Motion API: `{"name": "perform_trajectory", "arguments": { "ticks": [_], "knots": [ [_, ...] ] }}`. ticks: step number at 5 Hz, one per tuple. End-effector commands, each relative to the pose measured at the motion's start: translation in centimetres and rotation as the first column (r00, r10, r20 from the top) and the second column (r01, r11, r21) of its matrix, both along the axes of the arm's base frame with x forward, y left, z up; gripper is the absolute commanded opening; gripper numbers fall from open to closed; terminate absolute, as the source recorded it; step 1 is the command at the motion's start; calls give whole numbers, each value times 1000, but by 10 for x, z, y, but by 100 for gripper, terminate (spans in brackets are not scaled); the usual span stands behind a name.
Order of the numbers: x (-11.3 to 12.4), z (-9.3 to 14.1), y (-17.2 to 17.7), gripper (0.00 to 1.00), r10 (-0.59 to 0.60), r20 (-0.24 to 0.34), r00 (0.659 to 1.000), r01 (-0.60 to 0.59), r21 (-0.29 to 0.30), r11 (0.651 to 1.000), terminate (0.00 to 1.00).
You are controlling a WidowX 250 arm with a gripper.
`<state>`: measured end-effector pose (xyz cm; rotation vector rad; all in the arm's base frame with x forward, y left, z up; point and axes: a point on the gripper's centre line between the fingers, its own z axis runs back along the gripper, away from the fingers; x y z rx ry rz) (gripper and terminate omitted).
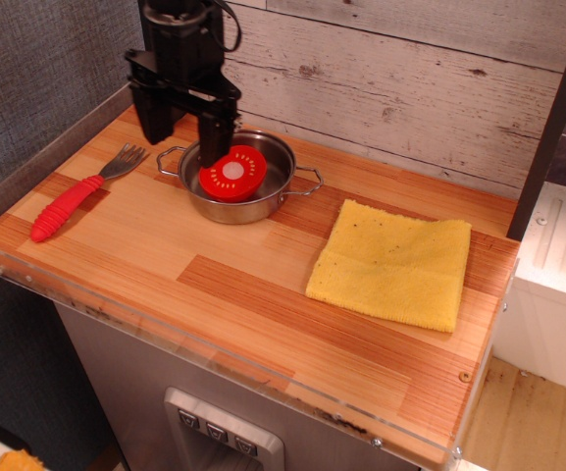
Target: Place the tomato to the right of the red fork
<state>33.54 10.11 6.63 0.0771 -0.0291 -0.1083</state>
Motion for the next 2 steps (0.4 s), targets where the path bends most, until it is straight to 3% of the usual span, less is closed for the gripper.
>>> {"name": "perform_trajectory", "arguments": {
  "ticks": [1,2],
  "knots": [
    [14,-2,0,100,-7,21,1000,7,13,1000,0],
    [15,-8,-2,100,1,17,1000,-1,2,1000,0]
  ]
}}
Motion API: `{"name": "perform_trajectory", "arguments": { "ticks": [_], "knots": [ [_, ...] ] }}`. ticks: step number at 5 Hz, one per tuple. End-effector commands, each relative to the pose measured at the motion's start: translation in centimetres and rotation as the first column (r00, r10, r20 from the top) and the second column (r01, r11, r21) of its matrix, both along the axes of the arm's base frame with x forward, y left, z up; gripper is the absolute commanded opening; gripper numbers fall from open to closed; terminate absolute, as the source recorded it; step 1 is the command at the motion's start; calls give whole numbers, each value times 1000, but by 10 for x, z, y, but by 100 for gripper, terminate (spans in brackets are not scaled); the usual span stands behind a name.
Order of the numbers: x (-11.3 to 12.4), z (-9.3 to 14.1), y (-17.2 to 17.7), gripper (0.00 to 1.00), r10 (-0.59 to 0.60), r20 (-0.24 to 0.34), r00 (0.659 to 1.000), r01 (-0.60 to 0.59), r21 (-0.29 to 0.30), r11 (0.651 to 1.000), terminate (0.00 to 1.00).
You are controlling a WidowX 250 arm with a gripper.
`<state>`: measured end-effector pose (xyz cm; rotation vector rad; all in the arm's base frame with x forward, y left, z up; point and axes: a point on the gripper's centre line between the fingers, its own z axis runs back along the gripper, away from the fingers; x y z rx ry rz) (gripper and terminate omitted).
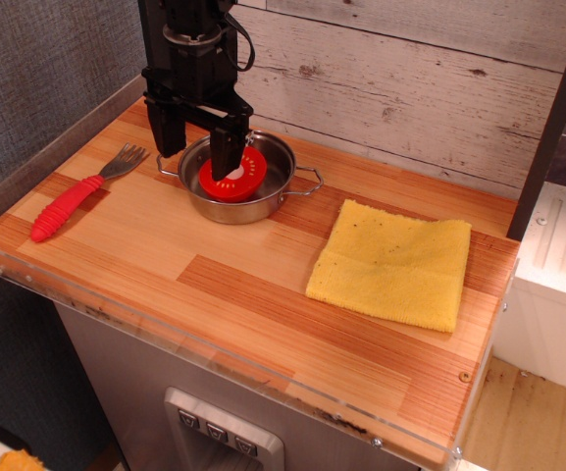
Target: Place the tomato to the right of the red fork
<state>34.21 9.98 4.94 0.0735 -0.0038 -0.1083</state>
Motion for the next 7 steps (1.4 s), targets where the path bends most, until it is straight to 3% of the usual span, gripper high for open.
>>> {"name": "perform_trajectory", "arguments": {
  "ticks": [1,3,5,6,7],
  "knots": [
    [11,4,-4,100,5,41,999,-5,-4,1000,0],
    [27,-3,-13,100,-3,63,998,4,-18,1000,0],
    [36,-18,-31,100,-49,37,998,49,-2,999,0],
    [36,-22,-36,0,-50,26,998,50,3,999,0],
    [34,-21,-36,0,-55,25,998,56,0,998,0]
  ]
}}
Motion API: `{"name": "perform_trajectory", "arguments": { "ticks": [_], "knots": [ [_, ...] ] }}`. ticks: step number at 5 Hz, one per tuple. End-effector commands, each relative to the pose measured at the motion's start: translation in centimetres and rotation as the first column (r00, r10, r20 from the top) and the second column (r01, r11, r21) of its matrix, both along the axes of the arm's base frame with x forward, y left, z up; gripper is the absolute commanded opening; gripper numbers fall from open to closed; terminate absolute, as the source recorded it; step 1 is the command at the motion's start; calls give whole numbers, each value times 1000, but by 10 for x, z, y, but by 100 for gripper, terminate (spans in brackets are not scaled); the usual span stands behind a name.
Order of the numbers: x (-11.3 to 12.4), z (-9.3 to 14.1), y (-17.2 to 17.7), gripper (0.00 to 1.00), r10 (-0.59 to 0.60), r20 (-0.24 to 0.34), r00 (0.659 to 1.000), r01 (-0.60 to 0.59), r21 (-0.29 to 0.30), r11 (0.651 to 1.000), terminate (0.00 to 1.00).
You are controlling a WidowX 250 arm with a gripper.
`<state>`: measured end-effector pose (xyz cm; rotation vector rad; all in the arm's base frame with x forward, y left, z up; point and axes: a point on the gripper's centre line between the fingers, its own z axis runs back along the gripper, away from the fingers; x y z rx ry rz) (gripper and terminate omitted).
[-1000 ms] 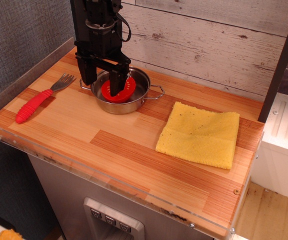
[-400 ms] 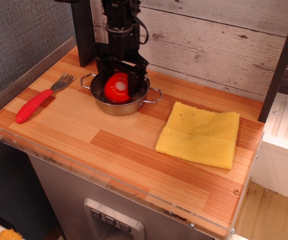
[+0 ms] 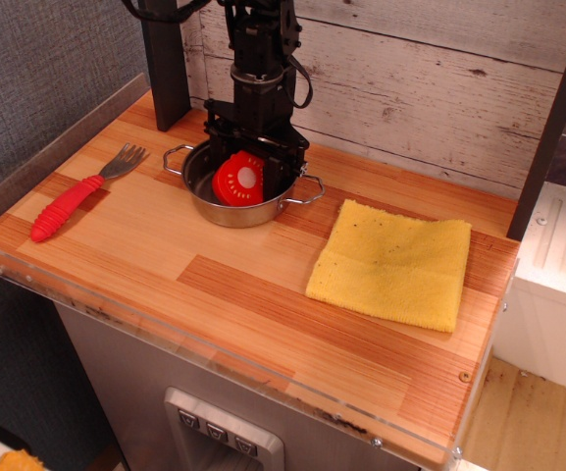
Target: Place the tomato to the right of the red fork
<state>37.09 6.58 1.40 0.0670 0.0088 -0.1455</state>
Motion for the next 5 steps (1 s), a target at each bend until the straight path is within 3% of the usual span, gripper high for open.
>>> {"name": "perform_trajectory", "arguments": {
  "ticks": [1,2,3,5],
  "knots": [
    [5,33,1,0,-12,76,997,14,-18,1000,0],
    [-1,76,2,0,5,182,983,6,-57,998,0],
    [-26,109,-13,0,-3,246,969,8,-20,1000,0],
    [-75,103,-51,0,-47,175,983,52,-20,998,0]
  ]
}}
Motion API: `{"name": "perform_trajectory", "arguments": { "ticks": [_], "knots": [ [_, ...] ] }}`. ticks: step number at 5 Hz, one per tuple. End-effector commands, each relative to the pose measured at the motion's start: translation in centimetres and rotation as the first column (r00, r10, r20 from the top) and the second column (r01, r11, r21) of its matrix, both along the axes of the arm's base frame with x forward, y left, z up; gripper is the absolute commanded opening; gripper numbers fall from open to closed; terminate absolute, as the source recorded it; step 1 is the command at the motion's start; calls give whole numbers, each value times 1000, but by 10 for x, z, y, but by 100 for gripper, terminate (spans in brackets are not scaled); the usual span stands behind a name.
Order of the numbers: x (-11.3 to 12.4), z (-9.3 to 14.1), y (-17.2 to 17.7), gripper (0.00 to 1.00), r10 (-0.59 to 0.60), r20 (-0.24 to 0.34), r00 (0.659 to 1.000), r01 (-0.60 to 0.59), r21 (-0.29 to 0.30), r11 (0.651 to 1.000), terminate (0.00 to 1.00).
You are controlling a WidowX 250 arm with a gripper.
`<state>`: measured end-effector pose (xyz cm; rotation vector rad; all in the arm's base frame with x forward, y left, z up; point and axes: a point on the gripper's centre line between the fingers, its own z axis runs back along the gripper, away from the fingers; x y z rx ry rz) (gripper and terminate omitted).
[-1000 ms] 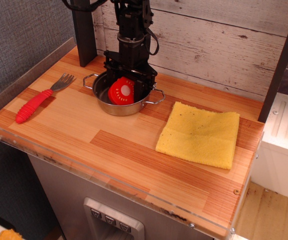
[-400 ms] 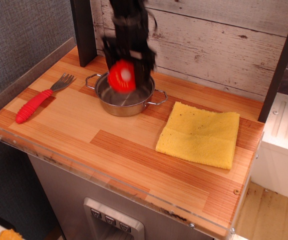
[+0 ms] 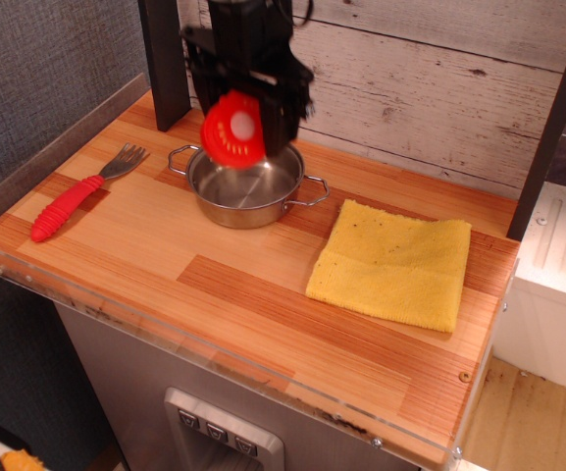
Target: Place the tomato to the right of the red fork
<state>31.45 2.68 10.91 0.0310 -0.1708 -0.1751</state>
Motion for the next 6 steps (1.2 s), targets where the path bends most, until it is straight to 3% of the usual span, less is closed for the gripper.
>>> {"name": "perform_trajectory", "arguments": {
  "ticks": [1,3,6],
  "knots": [
    [-31,-3,10,0,35,-34,999,-33,46,998,0],
    [-53,-20,80,0,158,-55,986,-154,72,986,0],
    [-48,-68,107,0,215,-68,974,-205,134,970,0]
  ]
}}
